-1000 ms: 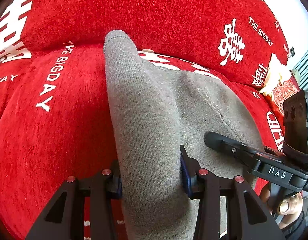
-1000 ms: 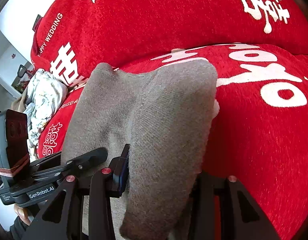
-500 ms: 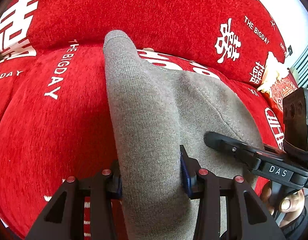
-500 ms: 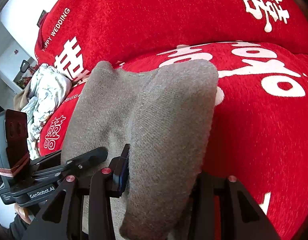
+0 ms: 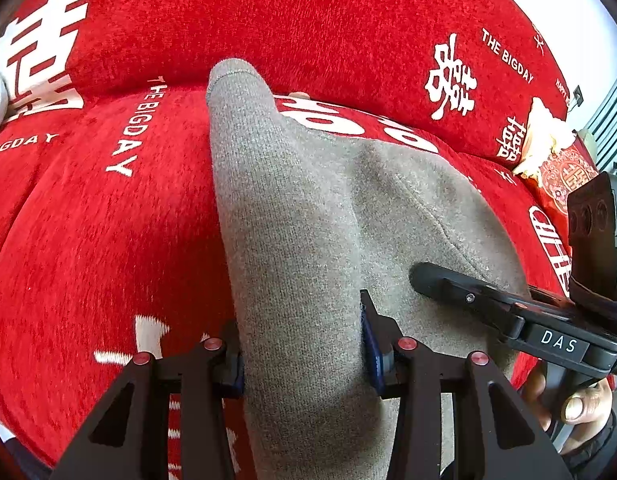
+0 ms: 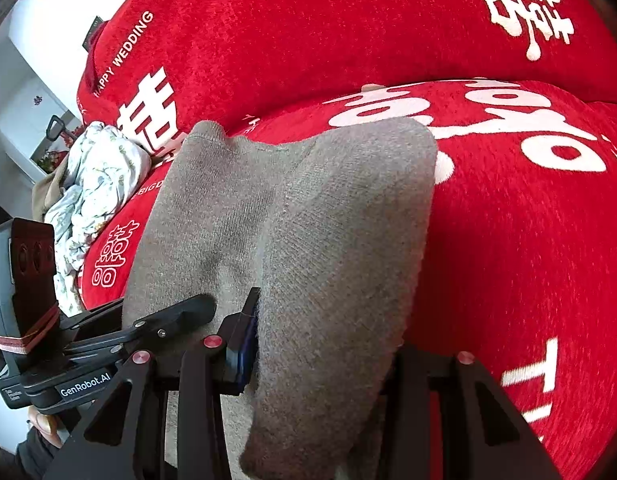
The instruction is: Fold small clothes
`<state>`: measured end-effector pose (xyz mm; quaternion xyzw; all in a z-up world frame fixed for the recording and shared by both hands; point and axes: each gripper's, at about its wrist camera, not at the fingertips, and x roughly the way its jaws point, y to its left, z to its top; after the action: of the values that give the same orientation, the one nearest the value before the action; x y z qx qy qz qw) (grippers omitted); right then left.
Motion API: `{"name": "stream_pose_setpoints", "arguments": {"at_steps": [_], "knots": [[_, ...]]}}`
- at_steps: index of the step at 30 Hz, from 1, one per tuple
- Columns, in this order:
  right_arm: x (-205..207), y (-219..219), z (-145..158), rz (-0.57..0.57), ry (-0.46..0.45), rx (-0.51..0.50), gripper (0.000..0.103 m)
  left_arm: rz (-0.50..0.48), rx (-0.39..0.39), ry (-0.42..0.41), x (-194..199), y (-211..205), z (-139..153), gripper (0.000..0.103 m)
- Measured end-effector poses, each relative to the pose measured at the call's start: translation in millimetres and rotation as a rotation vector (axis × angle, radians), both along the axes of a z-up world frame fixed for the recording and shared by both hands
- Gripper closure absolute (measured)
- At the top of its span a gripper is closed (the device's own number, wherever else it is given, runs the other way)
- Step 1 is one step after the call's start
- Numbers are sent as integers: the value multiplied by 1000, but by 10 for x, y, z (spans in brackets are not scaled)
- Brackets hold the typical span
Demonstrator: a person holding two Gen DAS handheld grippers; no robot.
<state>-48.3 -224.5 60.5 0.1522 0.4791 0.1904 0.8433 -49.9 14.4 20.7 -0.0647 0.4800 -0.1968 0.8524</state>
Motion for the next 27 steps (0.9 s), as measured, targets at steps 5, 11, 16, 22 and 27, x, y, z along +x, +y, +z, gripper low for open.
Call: {"name": "stream_pose_setpoints", "arguments": {"at_steps": [5,11,16,22,27], "knots": [[-92,24,-21,-1,-13,-7,60,-1,-1,-9,-73,25,-23,58],[-195,74,-14,10,-34,-38,60,4,-2,-22,-168,59,-50,57],[-238,90,-18,12,-35,-35,60,7,-9,-24,-216,93,-67,57],[-261,92,-28,12,-39,-36,60,4,2,-30,-259,97,-64,56],[-257,48,-56,-5,-21,-39,45,51,66,-38,-261,137,-73,26]]}}
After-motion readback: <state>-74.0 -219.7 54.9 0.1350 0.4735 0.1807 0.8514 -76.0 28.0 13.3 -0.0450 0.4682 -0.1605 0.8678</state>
